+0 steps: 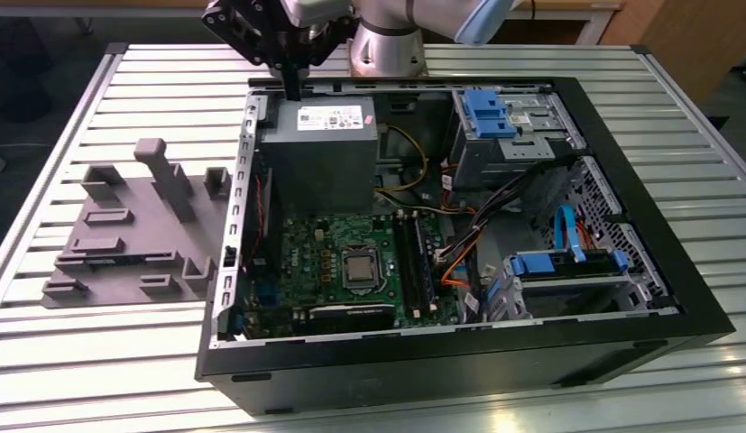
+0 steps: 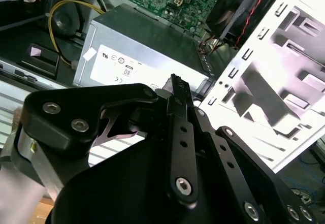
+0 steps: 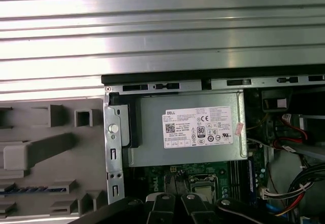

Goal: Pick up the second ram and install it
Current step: 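Reach for the second ram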

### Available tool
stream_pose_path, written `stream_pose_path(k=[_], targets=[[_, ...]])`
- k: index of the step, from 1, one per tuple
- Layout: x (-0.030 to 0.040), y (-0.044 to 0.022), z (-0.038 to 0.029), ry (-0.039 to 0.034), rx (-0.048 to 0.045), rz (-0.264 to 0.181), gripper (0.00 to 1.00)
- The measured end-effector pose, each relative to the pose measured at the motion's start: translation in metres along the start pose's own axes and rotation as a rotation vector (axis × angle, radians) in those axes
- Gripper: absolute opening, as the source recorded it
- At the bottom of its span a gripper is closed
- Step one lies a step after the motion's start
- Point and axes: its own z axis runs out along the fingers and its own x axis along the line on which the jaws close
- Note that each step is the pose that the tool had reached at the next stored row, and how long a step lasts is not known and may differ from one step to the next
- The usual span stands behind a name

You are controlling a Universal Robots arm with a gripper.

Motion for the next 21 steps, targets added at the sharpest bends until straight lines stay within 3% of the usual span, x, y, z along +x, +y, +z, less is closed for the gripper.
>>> stream_pose_path(k=[21], targets=[[0.015, -0.0011, -0.0004, 0.0, 0.0001, 0.0, 0.11]])
